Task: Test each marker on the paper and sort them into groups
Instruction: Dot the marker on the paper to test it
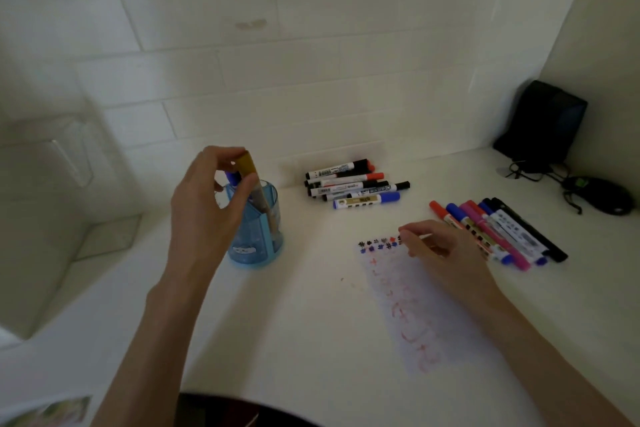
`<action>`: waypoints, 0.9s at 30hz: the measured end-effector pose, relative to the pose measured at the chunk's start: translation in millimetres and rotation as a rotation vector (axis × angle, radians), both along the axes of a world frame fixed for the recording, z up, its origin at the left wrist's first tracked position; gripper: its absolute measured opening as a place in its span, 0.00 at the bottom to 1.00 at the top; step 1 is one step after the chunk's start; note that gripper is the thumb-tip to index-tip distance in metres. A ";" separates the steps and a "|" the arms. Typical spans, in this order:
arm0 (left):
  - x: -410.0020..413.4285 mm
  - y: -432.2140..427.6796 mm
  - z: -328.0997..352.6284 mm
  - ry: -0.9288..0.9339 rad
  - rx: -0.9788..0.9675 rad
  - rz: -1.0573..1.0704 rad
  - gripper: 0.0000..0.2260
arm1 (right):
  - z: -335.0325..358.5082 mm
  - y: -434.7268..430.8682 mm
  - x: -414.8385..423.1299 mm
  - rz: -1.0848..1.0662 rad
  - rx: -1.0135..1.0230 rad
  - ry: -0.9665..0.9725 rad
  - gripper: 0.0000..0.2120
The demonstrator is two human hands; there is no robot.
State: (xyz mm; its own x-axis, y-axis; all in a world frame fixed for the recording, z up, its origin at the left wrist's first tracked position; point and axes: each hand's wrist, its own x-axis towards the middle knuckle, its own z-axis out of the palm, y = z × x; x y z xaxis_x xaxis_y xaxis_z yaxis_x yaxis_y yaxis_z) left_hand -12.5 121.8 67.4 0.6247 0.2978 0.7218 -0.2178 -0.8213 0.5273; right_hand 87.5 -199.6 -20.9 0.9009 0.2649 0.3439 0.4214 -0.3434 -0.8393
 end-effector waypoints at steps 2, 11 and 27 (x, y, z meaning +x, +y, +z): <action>1.9 1.8 -5.5 0.056 0.075 0.031 0.14 | -3.0 -2.1 2.7 -0.036 -0.018 0.011 0.03; 4.0 -39.2 -20.5 -0.263 0.146 0.093 0.12 | -7.2 -13.1 7.8 -0.140 -0.474 -0.162 0.11; 122.8 -96.8 -86.9 0.498 0.371 0.056 0.14 | 0.6 -7.7 -4.5 -0.201 -0.536 -0.230 0.20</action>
State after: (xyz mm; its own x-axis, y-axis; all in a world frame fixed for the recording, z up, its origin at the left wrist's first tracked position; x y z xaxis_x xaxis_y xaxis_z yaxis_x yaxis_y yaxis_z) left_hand 110.3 25.0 -19.5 0.9037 0.1246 0.4096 0.0292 -0.9724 0.2314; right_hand 83.0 -207.3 -20.2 0.8695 0.2878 0.4013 0.4546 -0.7840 -0.4228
